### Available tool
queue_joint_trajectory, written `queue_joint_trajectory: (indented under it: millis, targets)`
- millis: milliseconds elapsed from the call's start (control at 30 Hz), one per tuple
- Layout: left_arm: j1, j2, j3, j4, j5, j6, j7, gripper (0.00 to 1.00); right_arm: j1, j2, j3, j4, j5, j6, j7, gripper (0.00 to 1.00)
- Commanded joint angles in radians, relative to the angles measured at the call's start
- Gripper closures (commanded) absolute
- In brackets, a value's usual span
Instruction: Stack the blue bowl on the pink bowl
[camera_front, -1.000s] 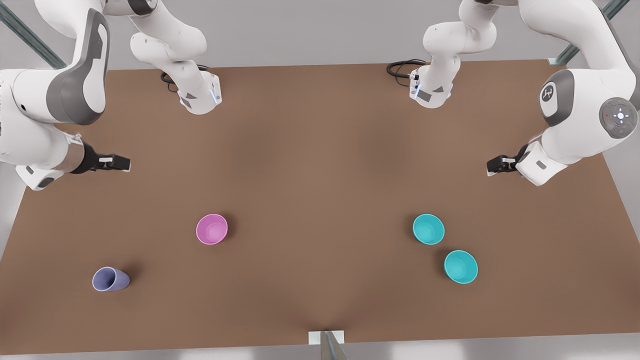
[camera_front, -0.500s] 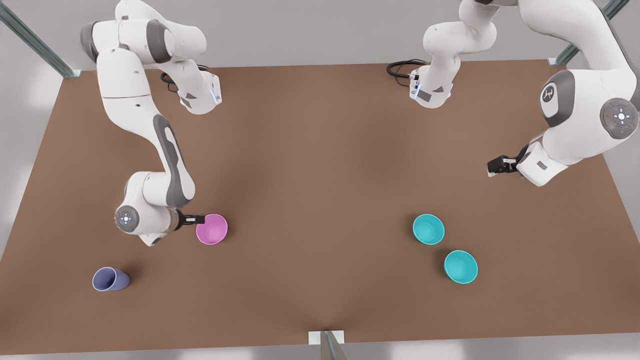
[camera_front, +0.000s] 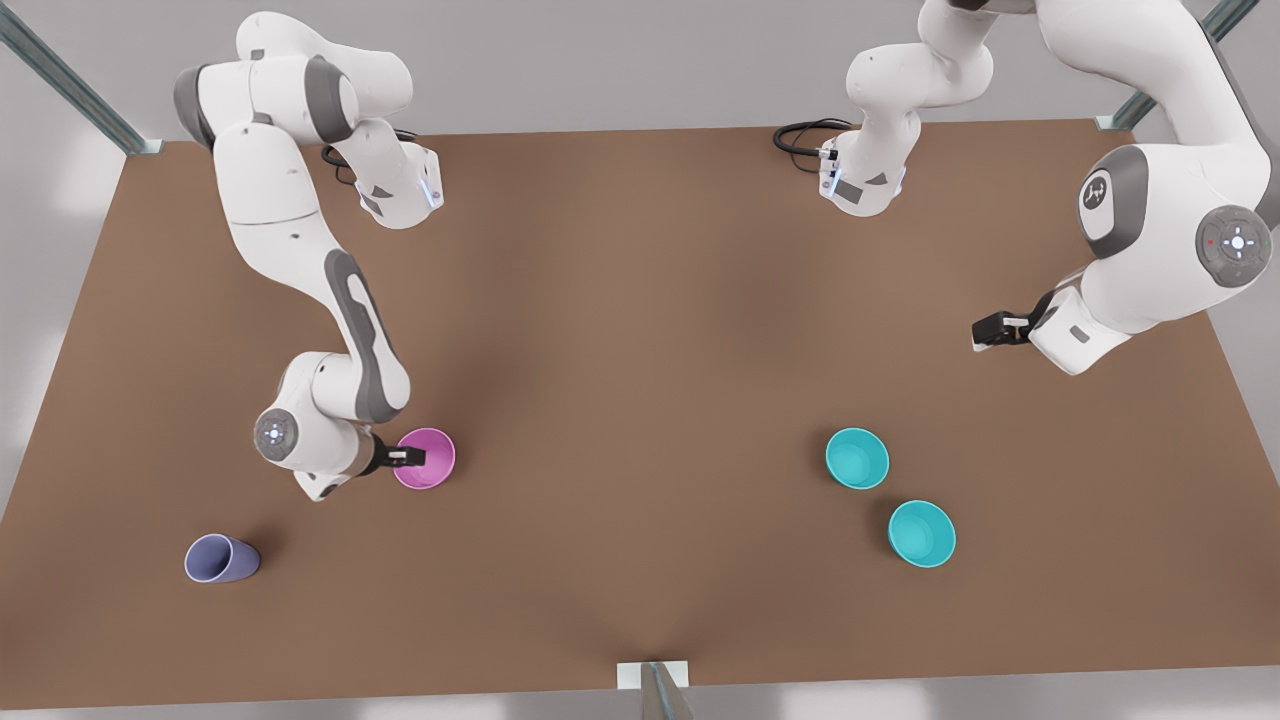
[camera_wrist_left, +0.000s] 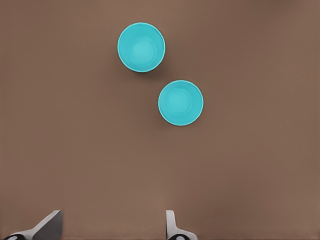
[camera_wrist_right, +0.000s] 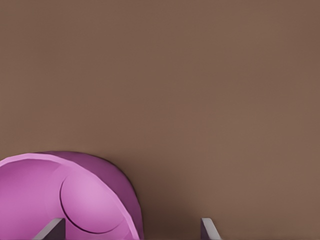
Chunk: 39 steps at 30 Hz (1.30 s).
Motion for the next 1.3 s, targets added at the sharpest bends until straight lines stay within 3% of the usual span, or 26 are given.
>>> queue_joint_trajectory:
  millis: [0,67,100,200,267,300,433,533,633,733,800,967,1100,1133,1167,1267]
  targets:
    - [0.0,-0.001,0.0,0.0,0.0,-0.013,-0.001,0.0,0.0,0.007,0.0,-0.001,0.016,0.013,-0.053,0.0]
    - [0.0,-0.002,0.0,0.0,0.002,-0.015,-0.001,0.0,0.0,0.011,0.002,-0.001,0.022,0.013,-0.053,0.0]
    - [0.0,-0.002,0.0,0.0,0.002,-0.015,-0.001,0.0,0.0,0.013,0.002,0.0,0.028,0.013,-0.053,0.08]
    - [0.0,-0.002,0.0,0.0,0.002,-0.015,-0.001,0.0,0.0,0.013,0.002,0.0,0.03,0.008,-0.055,0.64]
    - [0.0,-0.002,0.0,0.0,0.002,-0.015,-0.001,0.0,0.0,0.011,0.002,0.002,0.028,0.005,-0.055,0.77]
    - [0.0,-0.004,0.0,0.002,0.002,-0.015,-0.002,0.0,0.0,0.011,0.002,0.006,0.028,-0.002,-0.055,0.79]
    - [0.0,-0.004,0.0,0.002,0.002,-0.015,-0.002,0.0,-0.003,-0.01,0.002,0.019,0.03,-0.059,-0.061,0.79]
    - [0.0,-0.007,0.0,0.002,0.002,-0.015,-0.002,0.0,0.033,-0.07,0.009,0.092,0.114,-0.219,-0.039,0.79]
    - [0.0,-0.005,0.0,0.002,0.0,-0.015,-0.002,0.0,0.178,-0.058,0.009,0.223,0.163,-0.254,0.215,0.79]
    - [0.0,-0.004,0.0,0.002,0.002,-0.015,-0.002,0.0,0.381,0.154,0.009,0.549,0.228,-0.245,0.7,0.79]
    - [0.0,-0.004,0.0,0.002,0.0,-0.015,-0.004,0.0,0.481,0.261,0.009,0.678,0.225,-0.161,0.919,0.79]
    - [0.0,-0.001,0.0,0.0,0.0,-0.015,-0.002,0.0,0.606,0.387,0.0,0.678,0.186,0.189,0.985,0.79]
    - [0.0,-0.001,0.0,0.0,0.0,-0.015,-0.002,0.0,0.611,0.419,-0.001,0.677,0.148,0.251,0.981,0.79]
    - [0.0,-0.004,0.0,0.002,0.0,-0.015,-0.002,0.0,0.611,0.427,-0.001,0.678,0.147,0.261,0.978,0.51]
    - [0.0,-0.004,0.0,0.002,0.0,-0.015,-0.004,0.0,0.613,0.436,-0.001,0.677,0.147,0.297,0.979,0.0]
    - [0.0,0.007,0.001,0.0,0.0,-0.013,-0.004,0.0,0.616,0.436,-0.001,0.68,0.147,0.301,0.982,0.0]
